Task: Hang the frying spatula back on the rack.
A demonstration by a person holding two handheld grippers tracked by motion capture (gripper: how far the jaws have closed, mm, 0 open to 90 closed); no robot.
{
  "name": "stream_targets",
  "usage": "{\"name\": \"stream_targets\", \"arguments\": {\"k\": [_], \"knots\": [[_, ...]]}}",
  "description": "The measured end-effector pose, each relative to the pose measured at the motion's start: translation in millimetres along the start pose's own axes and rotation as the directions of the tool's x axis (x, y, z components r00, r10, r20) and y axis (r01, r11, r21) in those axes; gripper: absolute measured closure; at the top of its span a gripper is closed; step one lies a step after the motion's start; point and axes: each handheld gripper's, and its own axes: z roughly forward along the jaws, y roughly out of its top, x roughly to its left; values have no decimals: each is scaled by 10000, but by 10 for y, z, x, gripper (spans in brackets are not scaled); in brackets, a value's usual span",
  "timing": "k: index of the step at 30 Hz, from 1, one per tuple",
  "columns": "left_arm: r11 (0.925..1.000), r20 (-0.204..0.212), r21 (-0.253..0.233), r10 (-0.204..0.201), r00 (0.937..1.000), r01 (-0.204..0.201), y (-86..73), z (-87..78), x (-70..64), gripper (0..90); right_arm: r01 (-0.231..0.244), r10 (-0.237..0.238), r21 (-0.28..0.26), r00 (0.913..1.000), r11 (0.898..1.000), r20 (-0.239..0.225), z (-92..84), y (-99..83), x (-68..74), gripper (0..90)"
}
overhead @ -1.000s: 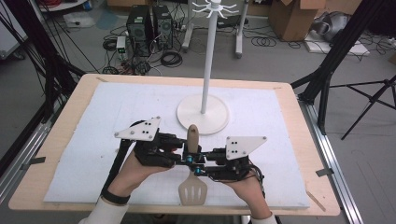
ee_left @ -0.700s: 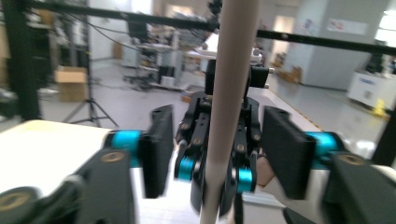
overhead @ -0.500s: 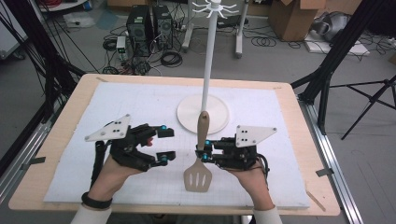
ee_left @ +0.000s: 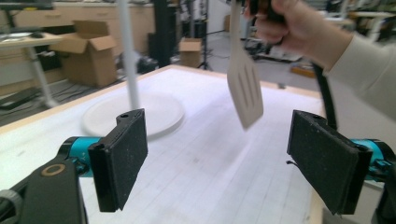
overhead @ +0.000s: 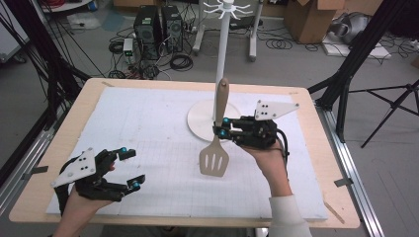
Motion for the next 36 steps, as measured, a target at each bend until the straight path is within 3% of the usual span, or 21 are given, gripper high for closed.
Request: {"name": "stream_targets", "arguments": {"k": [12, 20, 31, 36], "knots": [[9973, -452, -738, -91, 9989, 58, -97, -255, 49, 208, -108, 117, -258, 9993, 9996, 356, 111, 365, -365, 785], [9979, -608, -644, -84, 9981, 45, -121, -308, 67, 204, -194, 203, -139, 9979, 9997, 619, 223, 603, -532, 785], [9966, -578, -820, -159, 9982, 112, -116, -390, 77, 200, -790, 783, 21, 9911, 9969, 1078, 323, 703, -794, 785], [9962, -651, -862, -202, 9977, 145, -117, -425, 87, 200, -943, 952, -127, 9897, 9955, 1072, 344, 724, -863, 785]]}}
